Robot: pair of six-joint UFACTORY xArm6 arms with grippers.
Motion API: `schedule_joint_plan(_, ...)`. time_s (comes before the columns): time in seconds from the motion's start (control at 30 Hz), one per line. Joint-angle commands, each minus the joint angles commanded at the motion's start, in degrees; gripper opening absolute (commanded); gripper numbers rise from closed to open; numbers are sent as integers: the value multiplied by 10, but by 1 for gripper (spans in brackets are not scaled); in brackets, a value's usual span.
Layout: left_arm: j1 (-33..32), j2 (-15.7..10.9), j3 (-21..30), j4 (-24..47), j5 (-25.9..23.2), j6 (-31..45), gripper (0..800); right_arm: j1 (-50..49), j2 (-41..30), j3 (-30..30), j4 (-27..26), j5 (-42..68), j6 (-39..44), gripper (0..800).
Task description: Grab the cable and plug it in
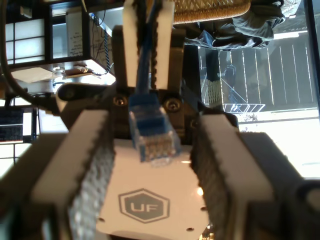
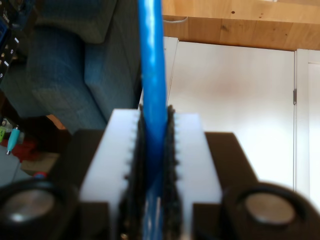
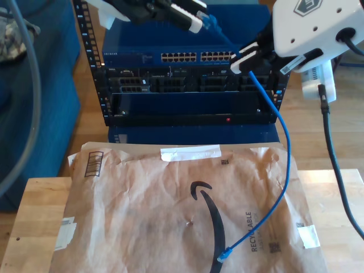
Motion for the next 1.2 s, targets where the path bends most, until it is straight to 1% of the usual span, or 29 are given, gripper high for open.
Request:
schedule_joint_plan(0.3,1,0,0,0,0,3,191,16,11,-2,0,-2,0,3)
schedule_joint_plan(0.77,1,0,1,2,2,3,184,15,11,-3,0,-2,0,3)
schedule_joint_plan(0.9,1,0,13,3,1,3,184,15,11,-3,-4,-2,0,3)
schedule_joint_plan(1.1,1,0,14,3,1,3,183,15,11,-3,-6,-2,0,3)
schedule_joint_plan(1.2,1,0,14,3,1,12,117,15,11,-3,-6,-2,0,4)
